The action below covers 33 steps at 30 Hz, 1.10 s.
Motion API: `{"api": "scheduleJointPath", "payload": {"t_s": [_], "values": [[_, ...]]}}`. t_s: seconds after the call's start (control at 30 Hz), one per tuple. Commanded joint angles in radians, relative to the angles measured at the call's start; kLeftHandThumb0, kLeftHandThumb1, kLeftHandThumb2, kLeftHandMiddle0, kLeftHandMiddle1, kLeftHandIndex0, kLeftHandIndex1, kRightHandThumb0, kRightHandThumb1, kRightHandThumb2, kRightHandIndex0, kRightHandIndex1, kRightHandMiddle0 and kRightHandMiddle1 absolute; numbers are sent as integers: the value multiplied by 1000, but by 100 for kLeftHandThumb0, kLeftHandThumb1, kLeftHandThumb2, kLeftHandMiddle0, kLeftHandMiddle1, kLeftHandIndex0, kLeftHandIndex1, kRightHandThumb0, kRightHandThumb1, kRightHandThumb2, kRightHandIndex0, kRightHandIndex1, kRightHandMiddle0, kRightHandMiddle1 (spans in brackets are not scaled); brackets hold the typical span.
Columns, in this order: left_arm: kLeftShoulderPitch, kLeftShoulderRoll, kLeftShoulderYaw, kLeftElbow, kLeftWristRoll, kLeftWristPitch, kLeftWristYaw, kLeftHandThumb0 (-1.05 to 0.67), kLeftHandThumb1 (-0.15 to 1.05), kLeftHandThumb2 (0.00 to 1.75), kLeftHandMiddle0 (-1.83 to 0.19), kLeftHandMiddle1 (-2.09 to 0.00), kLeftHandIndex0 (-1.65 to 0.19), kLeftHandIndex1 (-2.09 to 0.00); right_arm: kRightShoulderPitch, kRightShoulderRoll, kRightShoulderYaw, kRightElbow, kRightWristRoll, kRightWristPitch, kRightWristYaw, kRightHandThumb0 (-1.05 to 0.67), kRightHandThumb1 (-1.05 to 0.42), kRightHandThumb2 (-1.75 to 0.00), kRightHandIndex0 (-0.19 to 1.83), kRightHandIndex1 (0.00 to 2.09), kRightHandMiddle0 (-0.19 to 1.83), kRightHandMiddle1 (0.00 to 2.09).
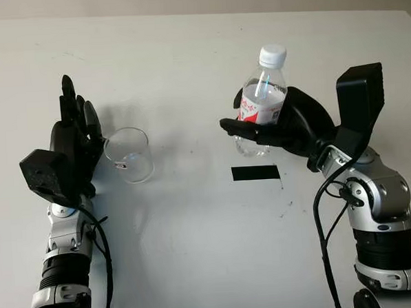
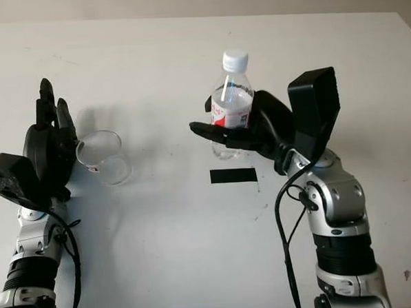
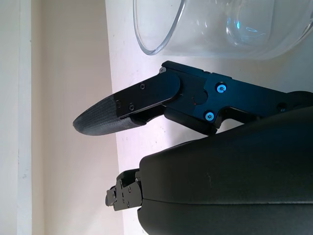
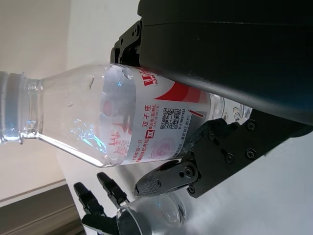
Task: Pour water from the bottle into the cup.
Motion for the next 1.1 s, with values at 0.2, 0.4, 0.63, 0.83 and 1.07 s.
{"api": "scheduleJointPath", "payload": {"t_s": [0.2,0.4,0.63,0.83,1.07], "values": [[18,13,12,-38,-6,24,1,-69,105,74,13,-6,17,-6,38,-1,-39,-57,39,8,0,-27,-105,-39,183,209,134,209],[23,14,17,-48,-11,30,-3,-69,105,74,13,-5,17,-5,50,-4,-44,-73,41,14,-11,-26,-105,-40,183,209,134,209],[29,19,13,-65,1,45,1,-69,105,76,14,-5,18,-5,62,-4,-35,-71,33,-3,-26,-23,-105,-42,183,209,136,209],[28,18,16,-68,-3,51,2,-70,105,75,13,-6,17,-6,64,-2,-31,-74,25,-3,-35,-23,-105,-42,183,209,144,209],[29,17,15,-72,0,47,6,-70,105,75,13,-6,16,-6,79,-4,-28,-86,16,-8,-36,-22,-105,-43,183,209,149,209]]}}
